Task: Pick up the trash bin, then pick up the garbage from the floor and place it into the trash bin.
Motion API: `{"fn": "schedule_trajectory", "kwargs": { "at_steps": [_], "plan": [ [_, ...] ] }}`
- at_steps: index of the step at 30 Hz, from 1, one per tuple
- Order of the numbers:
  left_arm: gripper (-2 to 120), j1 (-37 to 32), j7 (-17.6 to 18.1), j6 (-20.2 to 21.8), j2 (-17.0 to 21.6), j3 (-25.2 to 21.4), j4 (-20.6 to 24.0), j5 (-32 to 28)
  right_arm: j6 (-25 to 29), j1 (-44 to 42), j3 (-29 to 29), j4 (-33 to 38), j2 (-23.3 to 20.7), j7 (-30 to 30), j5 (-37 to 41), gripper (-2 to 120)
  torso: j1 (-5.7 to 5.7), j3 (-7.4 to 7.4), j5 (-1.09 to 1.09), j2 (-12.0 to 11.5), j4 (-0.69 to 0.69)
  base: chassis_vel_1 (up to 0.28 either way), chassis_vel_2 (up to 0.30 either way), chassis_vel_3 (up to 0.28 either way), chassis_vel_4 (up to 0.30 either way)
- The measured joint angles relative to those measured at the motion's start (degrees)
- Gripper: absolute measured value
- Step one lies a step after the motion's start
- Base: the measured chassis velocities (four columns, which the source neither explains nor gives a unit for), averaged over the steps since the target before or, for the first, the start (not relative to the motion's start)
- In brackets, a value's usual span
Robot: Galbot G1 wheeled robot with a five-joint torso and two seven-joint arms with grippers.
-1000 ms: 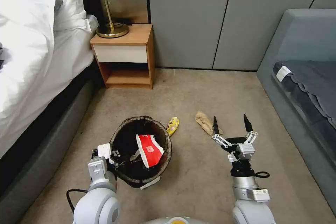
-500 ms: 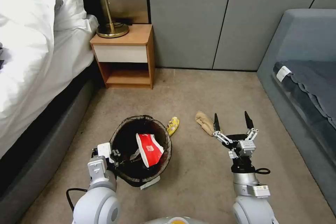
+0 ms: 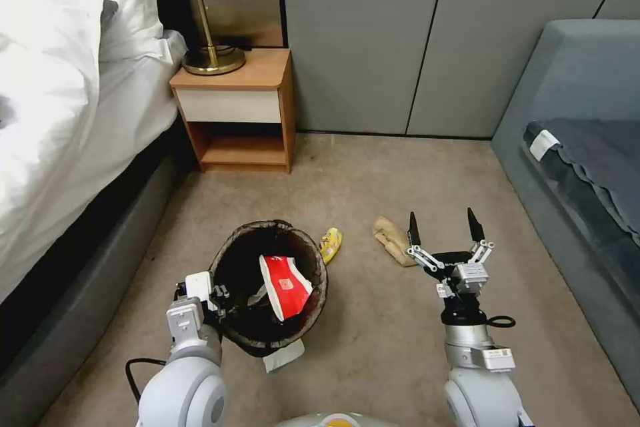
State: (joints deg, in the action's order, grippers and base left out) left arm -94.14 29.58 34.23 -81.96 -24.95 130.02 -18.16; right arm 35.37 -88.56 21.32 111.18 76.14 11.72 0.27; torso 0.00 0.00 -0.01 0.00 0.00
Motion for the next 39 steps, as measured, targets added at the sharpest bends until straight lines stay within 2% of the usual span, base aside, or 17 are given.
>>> {"fn": "schedule_trajectory", "kwargs": {
  "at_steps": [14,29,33,35,36,37,38,39],
  "plan": [
    [0,-0.11,0.05,0.01,-0.12,-0.05,0.14,0.02,2.04,1.38,0.06,-0.35,0.08,-0.69,-1.62,100,0.02,0.02,-0.01,-0.01,0.00,-0.232,0.224,0.235,-0.232],
    [0,0.22,0.09,0.06,-0.07,-0.09,0.15,-0.23,3.06,4.04,0.86,-0.76,-0.30,-0.67,-4.12,100,0.01,0.00,0.01,0.00,0.00,0.002,-0.006,-0.009,0.001],
    [0,0.23,0.09,0.08,0.00,-0.14,0.23,-0.29,0.09,3.90,1.38,0.42,-1.53,-1.74,-3.44,100,0.01,0.00,0.01,0.00,0.00,0.000,0.000,0.000,0.000],
    [0,0.25,0.11,0.11,0.09,-0.20,0.30,-0.44,-4.04,3.80,1.41,1.29,-2.74,-2.92,-1.48,100,0.00,0.00,0.01,0.00,0.00,0.000,0.000,0.000,0.000],
    [0,0.25,0.11,0.11,0.09,-0.20,0.30,-0.44,-4.04,3.80,1.41,1.29,-2.74,-2.92,-1.48,100,0.00,0.00,0.01,0.00,0.00,0.000,0.000,0.000,0.000],
    [0,0.25,0.12,0.11,0.13,-0.22,0.33,-0.49,-6.20,3.80,1.36,1.58,-3.26,-3.67,-0.44,100,0.01,0.00,0.01,0.00,-0.01,0.000,0.000,0.000,0.000],
    [0,0.26,0.13,0.12,0.14,-0.24,0.37,-0.52,-11.01,3.91,1.10,1.77,-4.47,-5.57,1.50,100,0.01,0.00,0.02,0.00,0.00,0.000,0.000,0.000,0.000],
    [0,0.26,0.13,0.12,0.14,-0.24,0.37,-0.52,-11.01,3.91,1.10,1.77,-4.47,-5.57,1.50,100,0.01,0.00,0.02,0.00,0.00,0.000,0.000,0.000,0.000]
  ]
}}
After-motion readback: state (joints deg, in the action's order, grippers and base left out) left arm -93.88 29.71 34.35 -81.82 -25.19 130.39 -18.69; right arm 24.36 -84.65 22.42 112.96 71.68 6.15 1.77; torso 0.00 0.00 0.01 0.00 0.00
